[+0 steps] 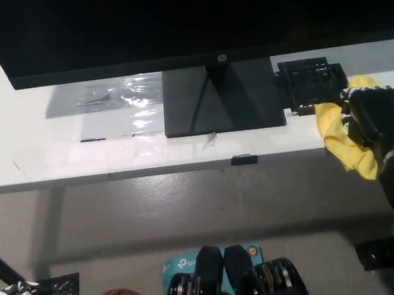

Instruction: The robot uses its right hand to pick up the cloth kept in the middle of the desk and use it to wipe the monitor in the middle of the desk by swiping its screen twice

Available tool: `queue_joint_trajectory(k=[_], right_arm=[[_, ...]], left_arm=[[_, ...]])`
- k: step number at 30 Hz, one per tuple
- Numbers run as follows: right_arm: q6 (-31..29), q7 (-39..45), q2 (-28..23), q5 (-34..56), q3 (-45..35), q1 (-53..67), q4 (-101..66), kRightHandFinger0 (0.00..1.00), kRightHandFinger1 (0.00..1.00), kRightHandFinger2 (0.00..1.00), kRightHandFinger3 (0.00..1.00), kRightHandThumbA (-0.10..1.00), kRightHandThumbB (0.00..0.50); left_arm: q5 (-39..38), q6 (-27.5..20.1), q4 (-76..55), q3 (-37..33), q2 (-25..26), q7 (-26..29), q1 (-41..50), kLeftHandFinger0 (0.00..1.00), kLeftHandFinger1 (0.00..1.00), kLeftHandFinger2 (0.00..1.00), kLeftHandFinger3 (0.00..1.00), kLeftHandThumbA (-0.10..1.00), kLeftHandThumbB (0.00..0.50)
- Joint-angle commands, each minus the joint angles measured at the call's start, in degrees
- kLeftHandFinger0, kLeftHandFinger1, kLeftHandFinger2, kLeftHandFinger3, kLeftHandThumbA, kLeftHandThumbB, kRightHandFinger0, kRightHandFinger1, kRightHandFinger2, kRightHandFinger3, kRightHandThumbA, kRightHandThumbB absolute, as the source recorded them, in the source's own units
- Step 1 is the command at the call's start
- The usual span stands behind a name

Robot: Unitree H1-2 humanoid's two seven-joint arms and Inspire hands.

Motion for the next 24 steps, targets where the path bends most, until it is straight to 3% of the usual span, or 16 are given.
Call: queue_joint_trajectory(k=[1,2,3,5,10,12,14,15,16,19,21,22,23,24], right_arm=[[-15.9,-13.0,3.8,14.8,-8.6,1.9,2.6,0.0,0.0,0.4,0.32,-0.1,0.0],[-16.6,-13.1,4.3,15.7,-9.7,1.8,2.5,0.0,0.0,0.39,0.31,-0.1,0.004],[-17.3,-13.6,4.7,16.3,-10.6,1.6,2.4,0.0,0.03,0.46,0.36,-0.1,0.039],[-15.9,-12.0,7.3,21.1,-15.2,1.0,-1.2,0.0,0.0,0.4,0.33,-0.1,0.069],[-15.9,-10.3,11.3,26.4,-20.0,-0.7,-5.7,0.0,0.01,0.41,0.32,-0.1,0.068],[-12.9,-8.2,12.8,28.2,-21.7,-1.2,-8.3,0.0,0.01,0.38,0.29,-0.1,0.058],[-11.6,-6.4,15.0,31.8,-23.6,-2.2,-11.3,0.0,0.0,0.28,0.24,-0.1,0.105],[-11.7,-6.2,15.5,32.4,-24.0,-2.8,-11.5,0.0,0.0,0.27,0.21,-0.1,0.128],[-11.9,-6.1,16.3,33.2,-24.5,-3.7,-11.8,0.0,0.03,0.32,0.24,-0.1,0.158],[-12.5,-6.1,17.6,35.2,-26.1,-5.9,-11.5,0.0,0.0,0.29,0.19,-0.1,0.242],[-11.8,-6.4,19.1,38.0,-28.0,-8.2,-11.6,0.0,0.0,0.32,0.21,-0.1,0.231],[-11.1,-5.4,20.0,41.4,-29.6,-9.3,-12.3,0.0,0.0,0.29,0.18,-0.1,0.229],[-9.7,-6.4,20.6,41.4,-30.4,-10.2,-13.0,0.0,0.0,0.15,0.09,-0.1,0.271],[-8.8,-6.0,21.0,42.8,-31.2,-11.1,-13.7,0.0,0.0,0.06,0.06,-0.1,0.266]], left_arm=[[2.0,-3.6,-1.9,-0.6,2.5,-0.8,1.4,0.69,0.68,0.09,0.0,0.67,0.5],[2.3,-3.7,-1.9,-0.6,2.6,-0.7,1.4,0.69,0.68,0.09,0.0,0.67,0.5],[2.4,-3.9,-1.8,-0.6,2.6,-0.7,1.4,0.68,0.68,0.09,0.0,0.67,0.5],[2.3,-3.2,-2.2,-0.5,2.4,-0.5,1.5,0.68,0.67,0.08,0.0,0.67,0.5],[2.4,-3.2,-2.9,-0.4,2.6,-0.6,2.5,0.69,0.68,0.08,0.0,0.65,0.5],[2.2,-3.0,-3.0,-0.3,2.4,-0.6,2.5,0.69,0.68,0.08,0.0,0.64,0.5],[2.6,-2.5,-3.6,-0.5,2.4,-0.6,2.9,0.7,0.69,0.09,0.0,0.64,0.5],[2.7,-2.1,-3.8,-0.4,2.4,-0.5,3.0,0.7,0.7,0.09,0.0,0.64,0.5],[2.7,-1.9,-3.6,-0.4,2.4,-0.4,3.0,0.7,0.7,0.09,0.0,0.64,0.5],[2.7,-2.2,-3.9,-0.4,2.4,-0.6,3.1,0.7,0.69,0.08,0.0,0.64,0.5],[2.8,-2.1,-3.8,-0.4,2.3,-0.5,3.2,0.7,0.69,0.08,0.0,0.64,0.5],[3.2,-2.1,-3.8,-0.4,2.3,-0.2,3.3,0.69,0.69,0.08,0.0,0.64,0.5],[3.6,-2.3,-3.8,-0.6,2.4,-0.2,3.3,0.69,0.69,0.08,0.0,0.65,0.5],[3.7,-2.4,-3.7,-0.6,2.4,-0.2,3.3,0.69,0.69,0.08,0.0,0.66,0.5]])
